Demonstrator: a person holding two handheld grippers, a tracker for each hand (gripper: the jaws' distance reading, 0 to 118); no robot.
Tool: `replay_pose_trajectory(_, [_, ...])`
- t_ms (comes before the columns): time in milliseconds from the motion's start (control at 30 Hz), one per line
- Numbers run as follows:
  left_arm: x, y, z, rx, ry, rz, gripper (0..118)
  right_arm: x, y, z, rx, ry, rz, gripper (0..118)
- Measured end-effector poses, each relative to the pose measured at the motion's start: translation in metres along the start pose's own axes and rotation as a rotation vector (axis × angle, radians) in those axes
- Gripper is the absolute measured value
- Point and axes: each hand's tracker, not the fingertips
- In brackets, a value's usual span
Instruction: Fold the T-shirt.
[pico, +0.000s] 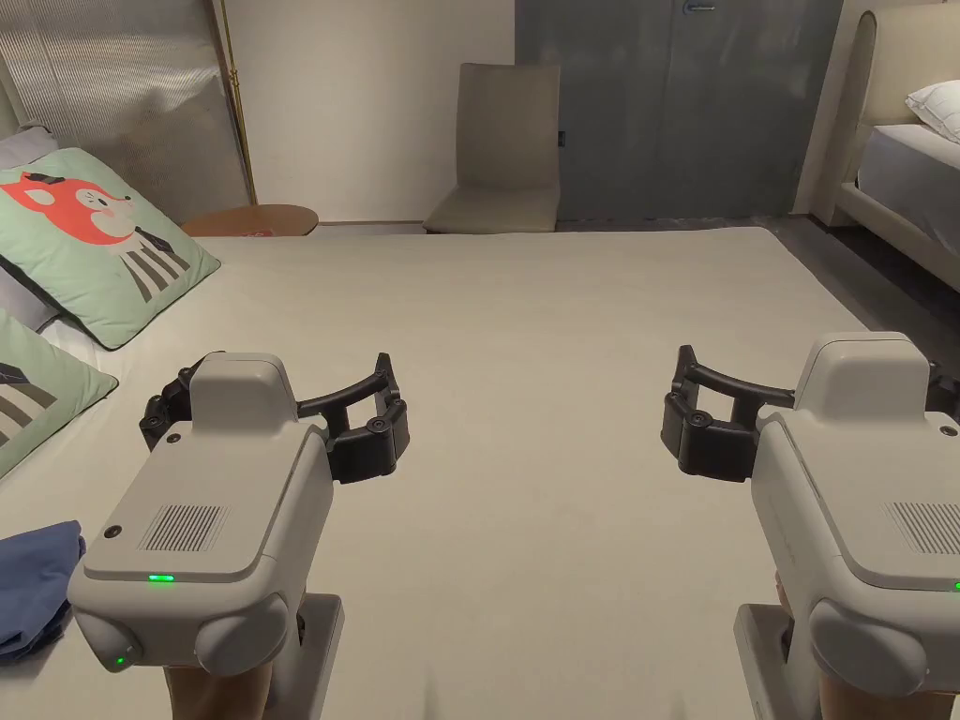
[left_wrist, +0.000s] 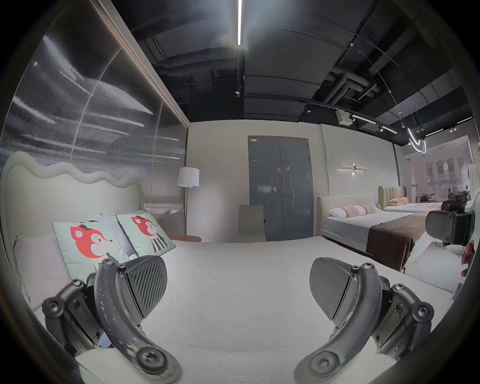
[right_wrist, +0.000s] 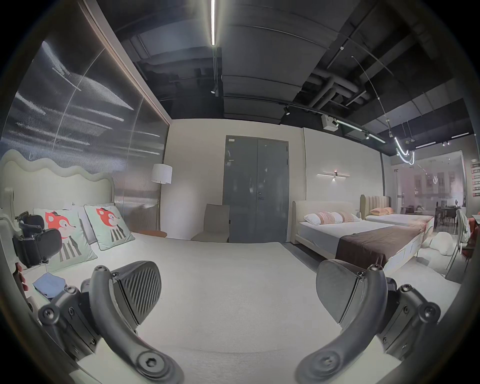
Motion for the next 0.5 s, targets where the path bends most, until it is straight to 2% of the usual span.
replay_pose_trajectory(500, [0.0001, 0.0015, 0.0007, 0.0, 0.003, -0.005, 110, -0.0009, 0.0003, 0.0003, 0.001, 0.001, 0.0, 117])
